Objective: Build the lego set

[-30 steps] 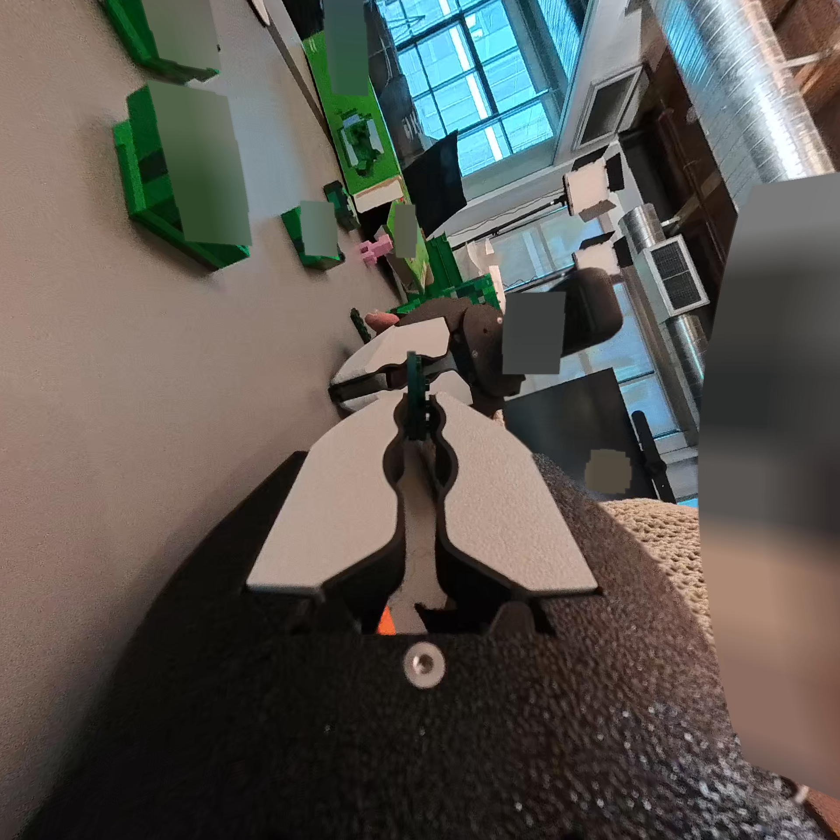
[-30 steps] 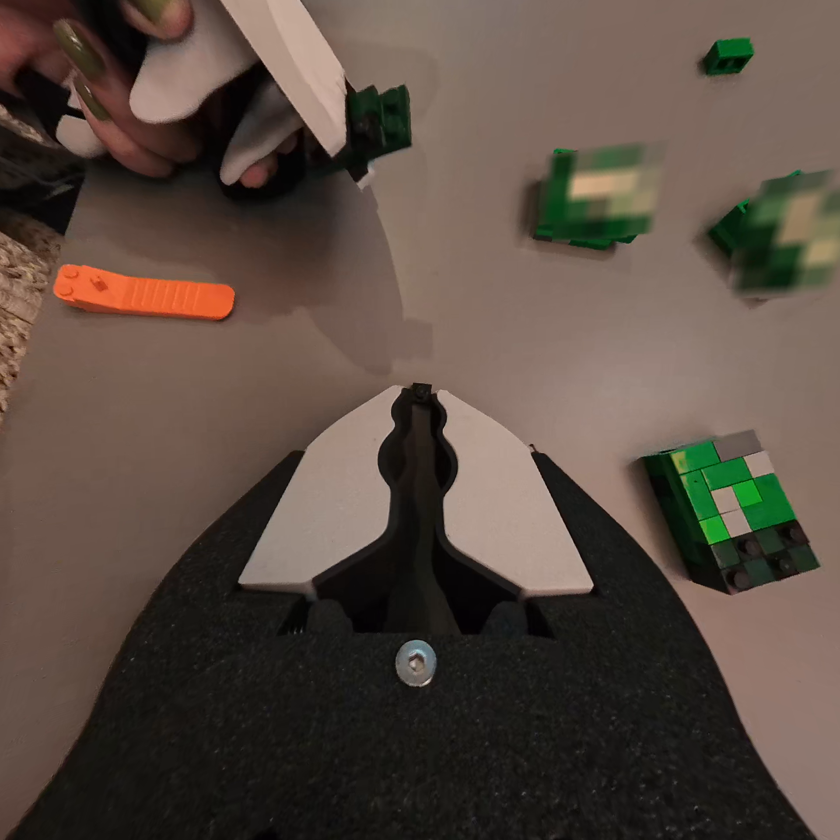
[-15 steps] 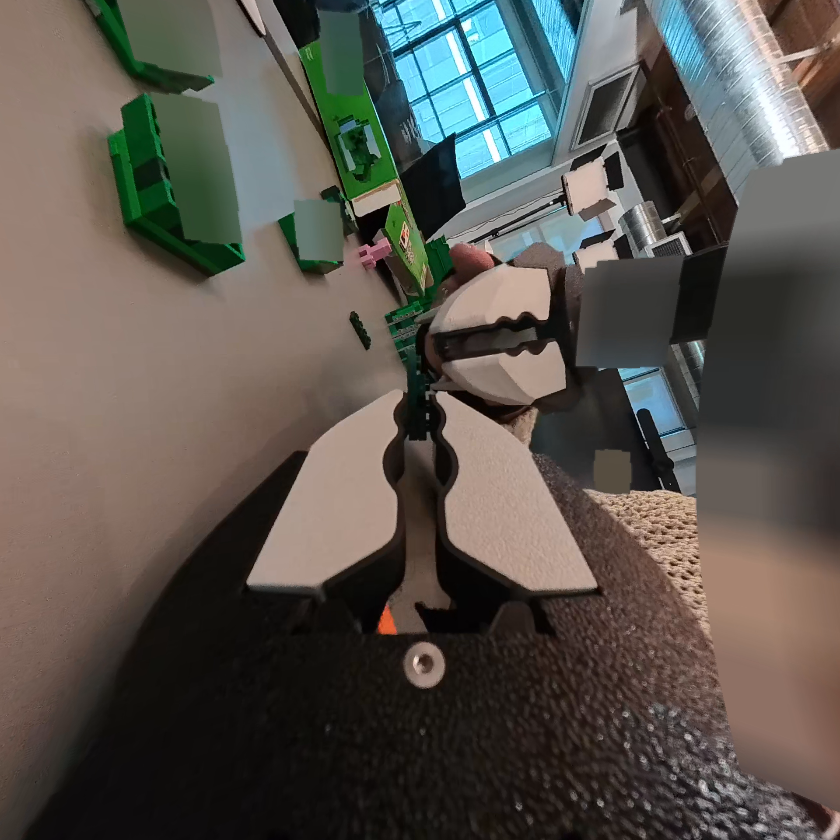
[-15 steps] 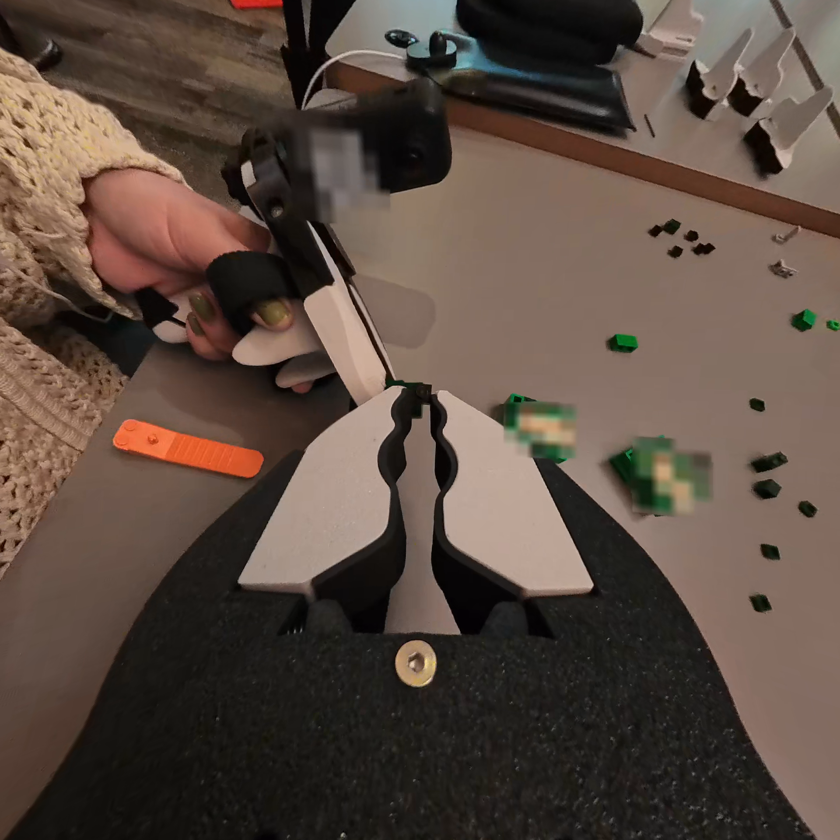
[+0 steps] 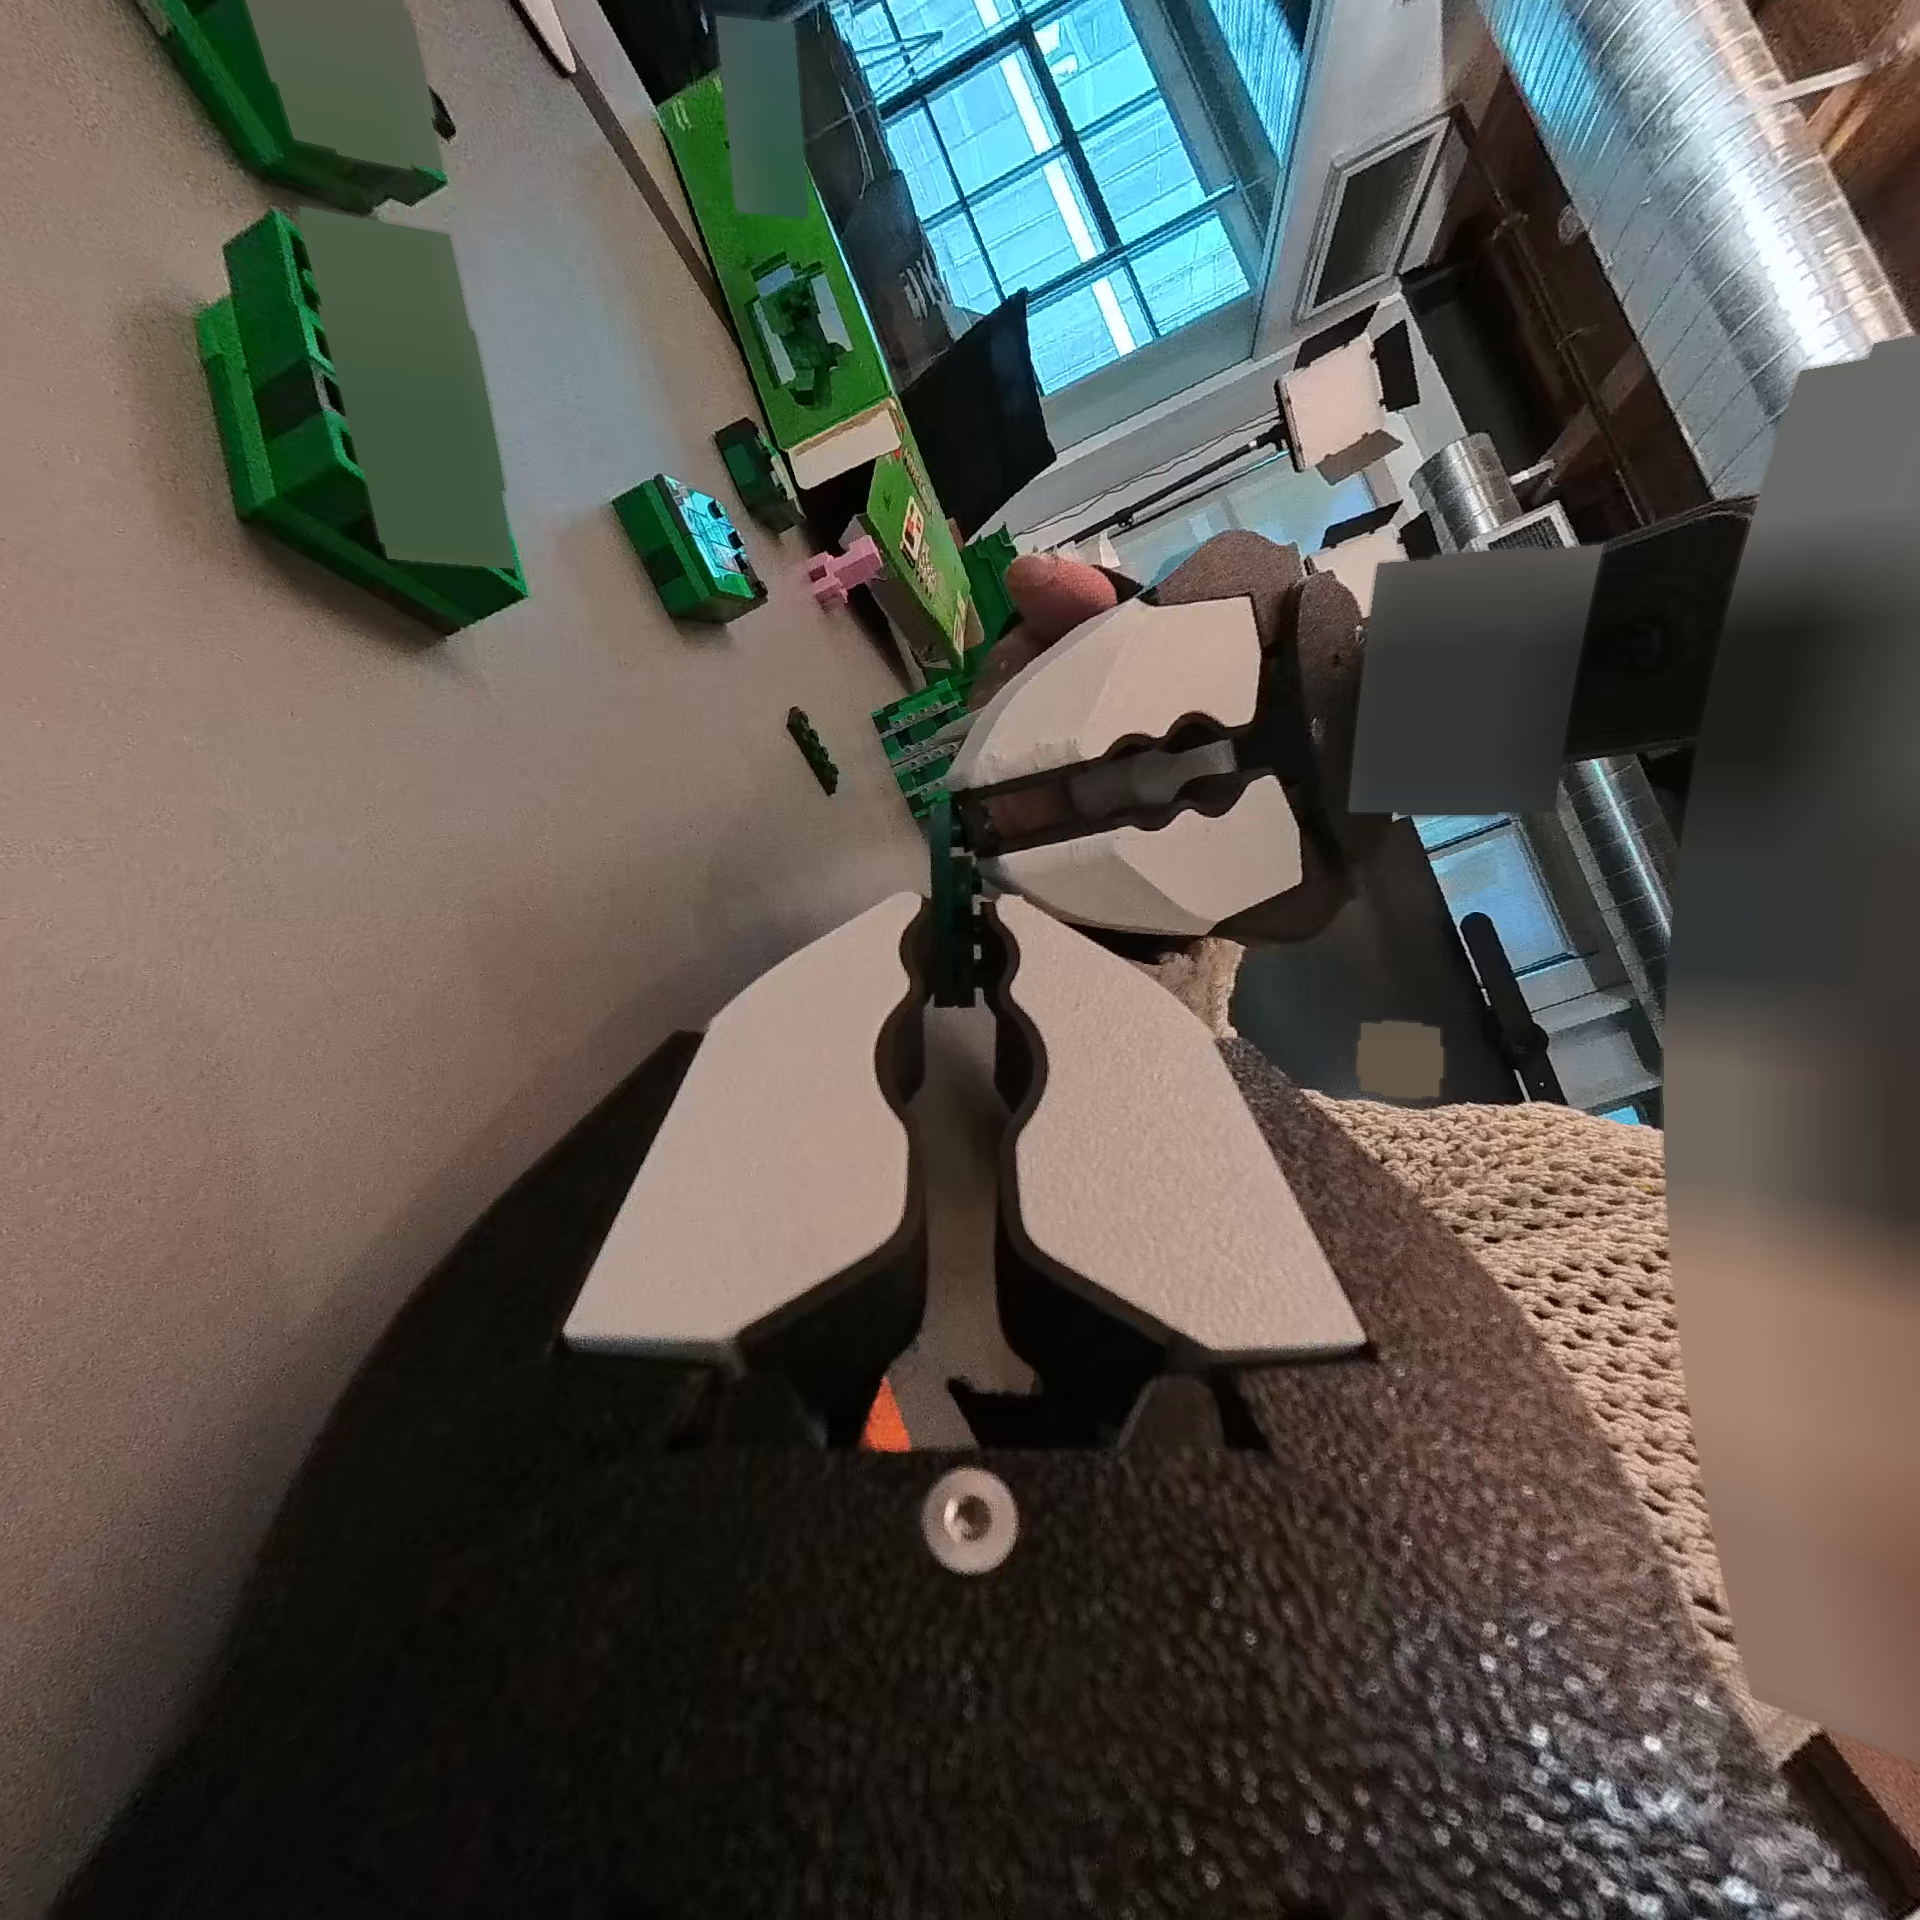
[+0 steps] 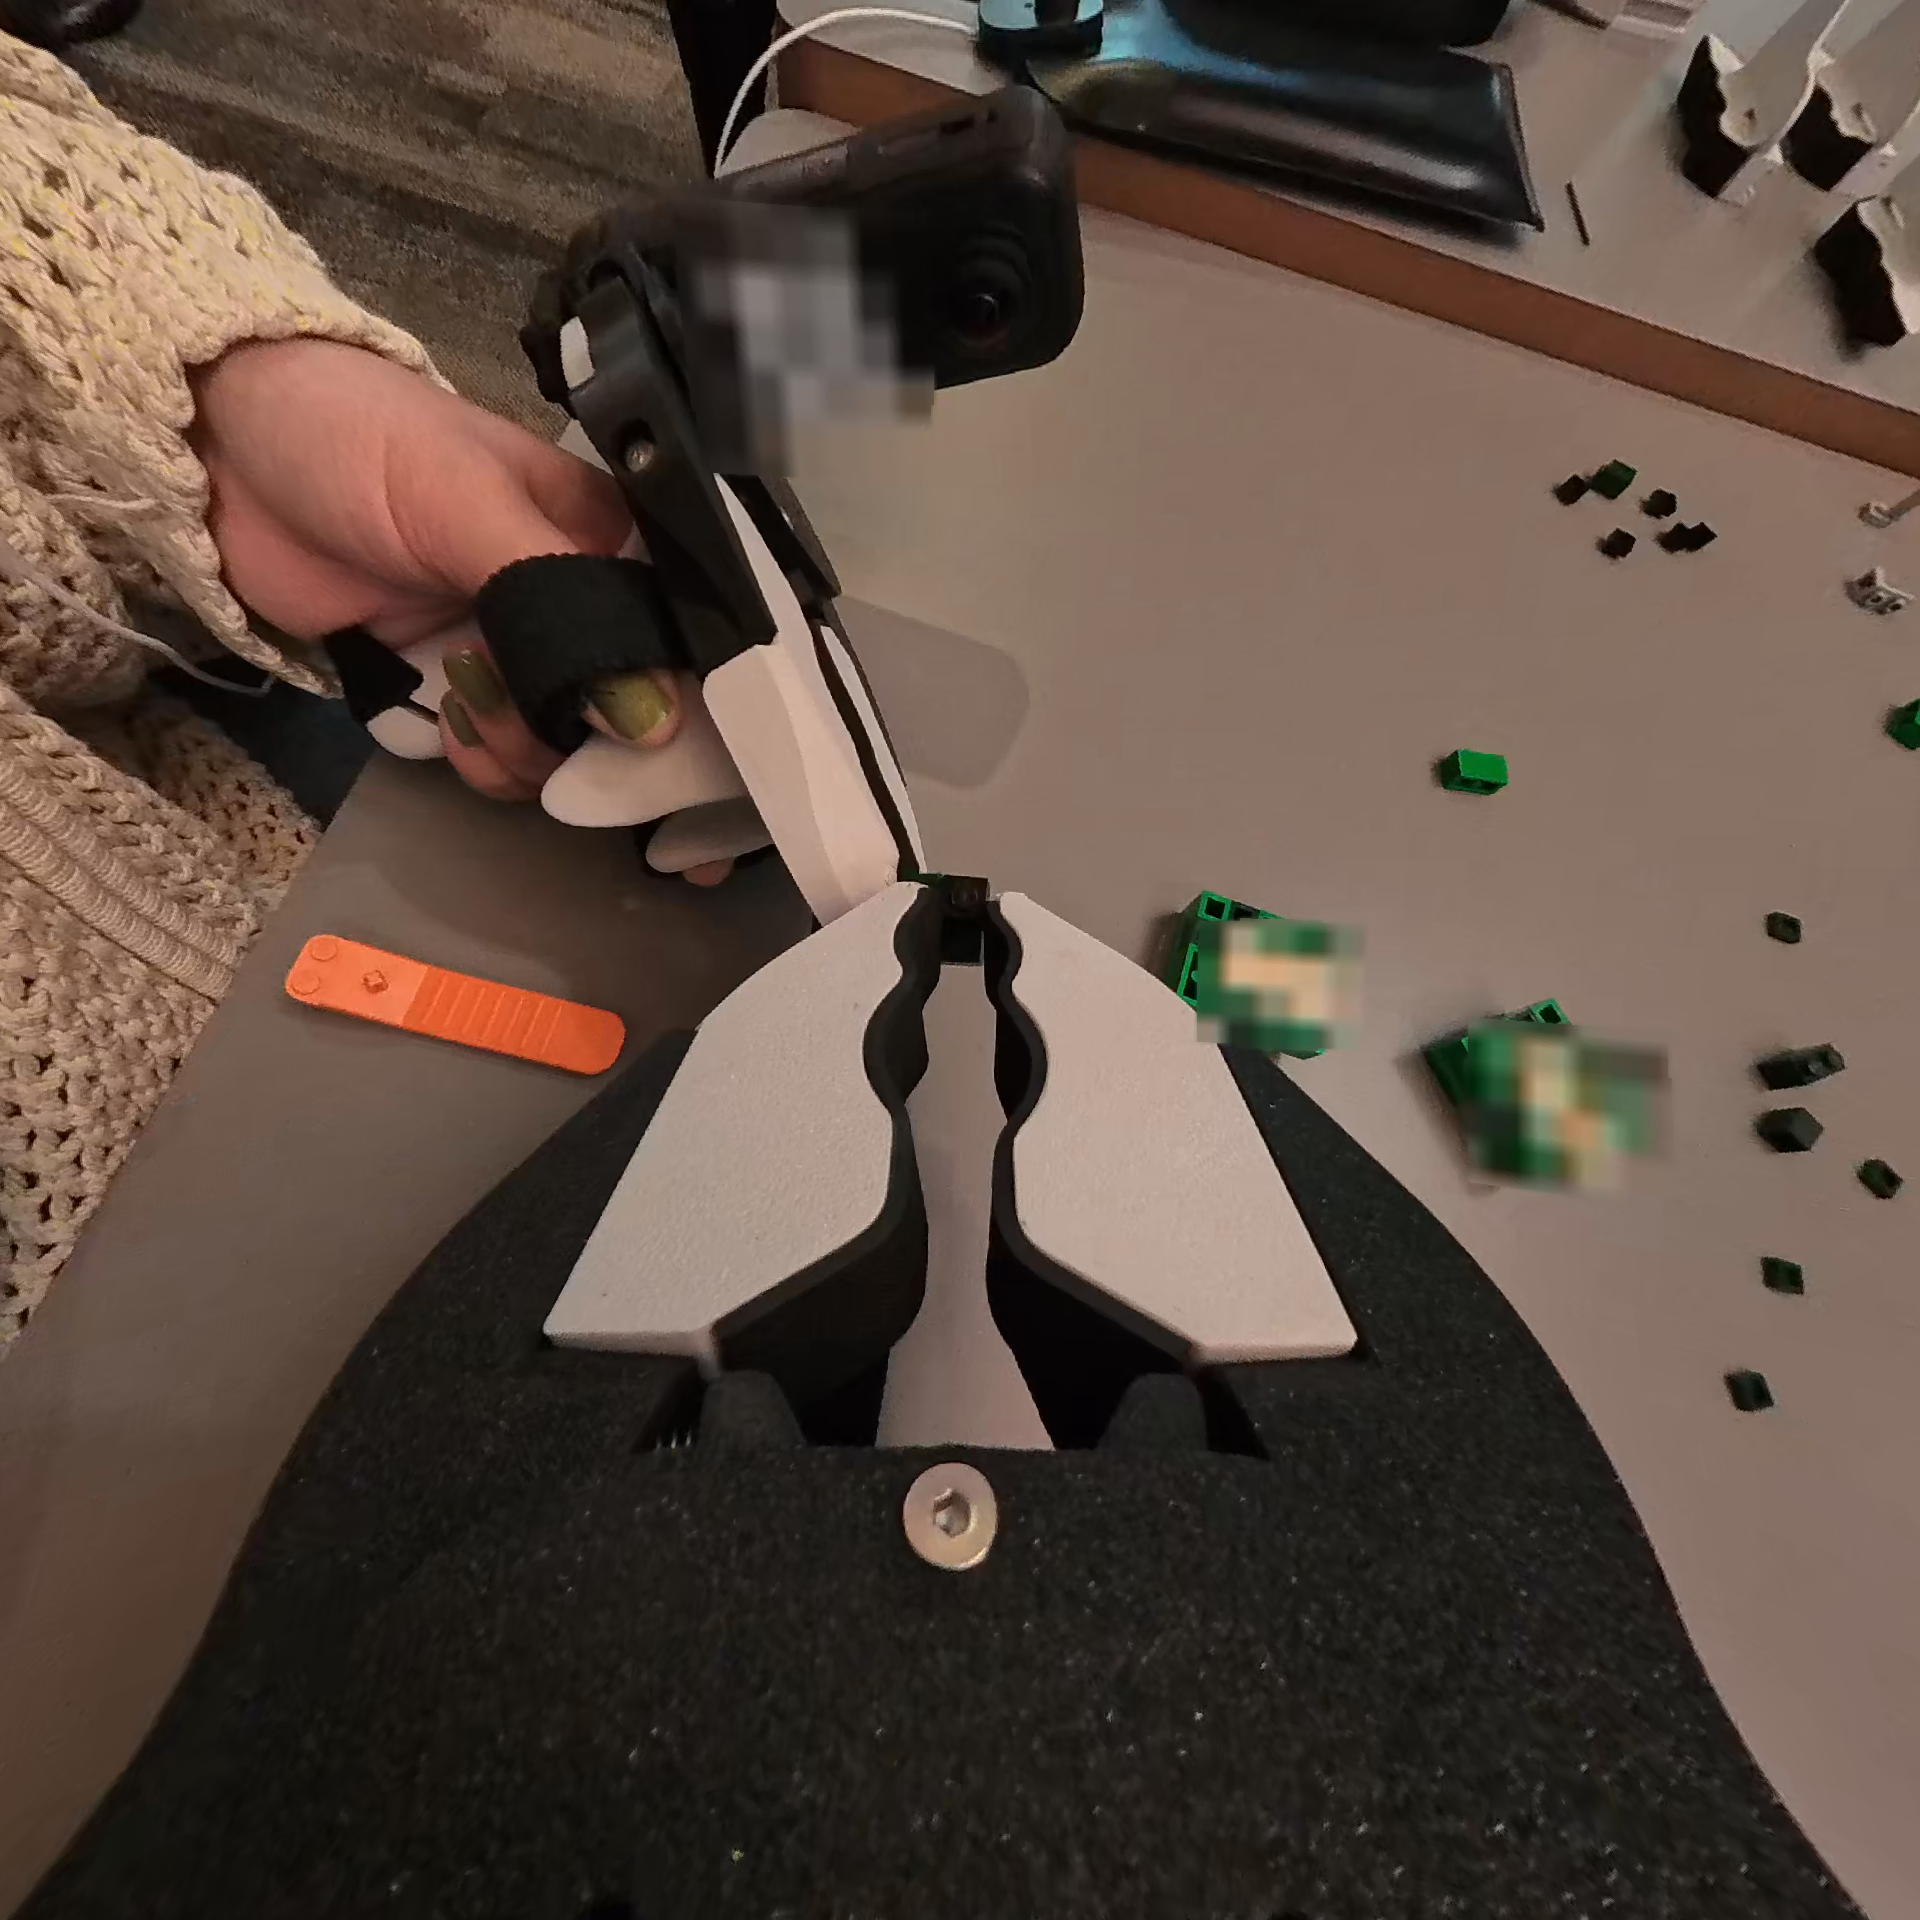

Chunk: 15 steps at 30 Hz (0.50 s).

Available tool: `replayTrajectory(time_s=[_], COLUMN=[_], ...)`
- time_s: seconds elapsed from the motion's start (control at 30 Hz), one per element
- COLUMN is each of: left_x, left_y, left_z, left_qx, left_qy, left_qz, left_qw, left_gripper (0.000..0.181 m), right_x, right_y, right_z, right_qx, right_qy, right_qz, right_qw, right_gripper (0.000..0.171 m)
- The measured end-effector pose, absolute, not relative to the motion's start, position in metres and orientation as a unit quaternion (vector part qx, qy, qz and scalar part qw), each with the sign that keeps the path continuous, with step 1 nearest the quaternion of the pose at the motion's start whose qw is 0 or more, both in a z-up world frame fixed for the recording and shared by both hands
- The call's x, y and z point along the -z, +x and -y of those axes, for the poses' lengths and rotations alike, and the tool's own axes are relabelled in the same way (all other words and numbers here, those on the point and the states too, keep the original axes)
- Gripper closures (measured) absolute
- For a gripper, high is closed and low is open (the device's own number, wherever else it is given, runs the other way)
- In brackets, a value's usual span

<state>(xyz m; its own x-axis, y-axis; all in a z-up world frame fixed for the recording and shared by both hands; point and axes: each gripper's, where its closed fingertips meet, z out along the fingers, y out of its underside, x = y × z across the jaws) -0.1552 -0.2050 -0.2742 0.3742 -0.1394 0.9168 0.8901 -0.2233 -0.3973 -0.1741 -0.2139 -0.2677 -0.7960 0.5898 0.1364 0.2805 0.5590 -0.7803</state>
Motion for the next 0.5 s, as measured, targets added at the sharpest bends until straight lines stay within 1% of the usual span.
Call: replayTrajectory(time_s=[0.37, 0.5], left_x=[0.2717, 0.2688], left_y=[-0.1544, -0.1536], left_z=[0.2058, 0.2067], left_qx=[0.477, 0.483], left_qy=[-0.619, -0.614], left_qz=[0.295, 0.288], left_qw=[0.549, 0.554], left_gripper=[0.174, 0.174], right_x=[0.2643, 0.2587], right_y=[-0.1722, -0.1718], right_z=[0.2141, 0.2104], right_qx=[-0.41, -0.443], right_qy=[-0.261, -0.281], right_qz=[0.853, 0.83], right_qw=[0.188, 0.189], right_gripper=[0.161, 0.153])
